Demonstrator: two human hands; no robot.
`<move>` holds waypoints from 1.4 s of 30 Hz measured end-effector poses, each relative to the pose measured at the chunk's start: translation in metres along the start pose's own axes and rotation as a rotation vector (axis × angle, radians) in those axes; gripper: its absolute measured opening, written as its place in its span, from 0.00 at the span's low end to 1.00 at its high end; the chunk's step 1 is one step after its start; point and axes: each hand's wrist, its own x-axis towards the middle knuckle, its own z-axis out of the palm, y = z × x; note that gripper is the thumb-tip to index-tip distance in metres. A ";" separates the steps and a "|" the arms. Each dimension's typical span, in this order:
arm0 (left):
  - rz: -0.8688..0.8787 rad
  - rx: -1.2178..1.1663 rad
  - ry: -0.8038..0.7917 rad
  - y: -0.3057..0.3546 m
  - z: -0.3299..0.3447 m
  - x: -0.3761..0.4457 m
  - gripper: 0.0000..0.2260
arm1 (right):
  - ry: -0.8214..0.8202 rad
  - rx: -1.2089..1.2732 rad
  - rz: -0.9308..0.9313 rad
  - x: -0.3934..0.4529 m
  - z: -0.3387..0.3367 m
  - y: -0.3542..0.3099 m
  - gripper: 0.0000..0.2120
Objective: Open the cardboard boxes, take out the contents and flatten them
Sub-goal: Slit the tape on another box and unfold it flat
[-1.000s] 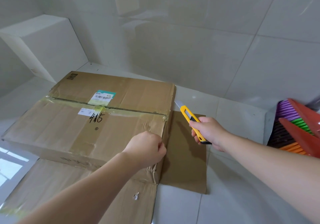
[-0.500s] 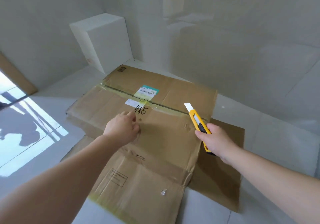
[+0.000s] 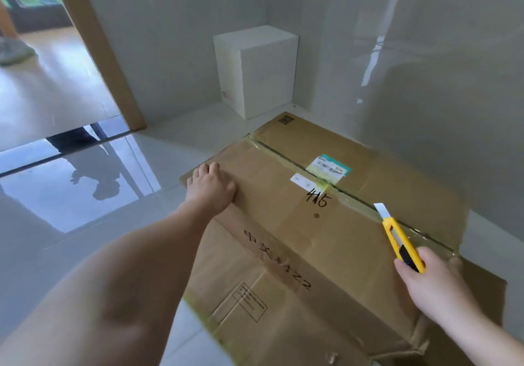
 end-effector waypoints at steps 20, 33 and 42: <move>-0.362 -0.029 0.047 -0.077 -0.027 -0.056 0.24 | 0.093 -0.027 -0.152 0.075 -0.036 -0.075 0.13; -0.430 -0.259 -0.149 -0.057 -0.053 -0.100 0.17 | -0.138 0.156 -0.464 -0.023 0.017 -0.072 0.11; -0.354 -0.498 -0.620 -0.009 -0.046 -0.132 0.15 | -0.256 0.187 -0.318 -0.024 0.014 -0.060 0.10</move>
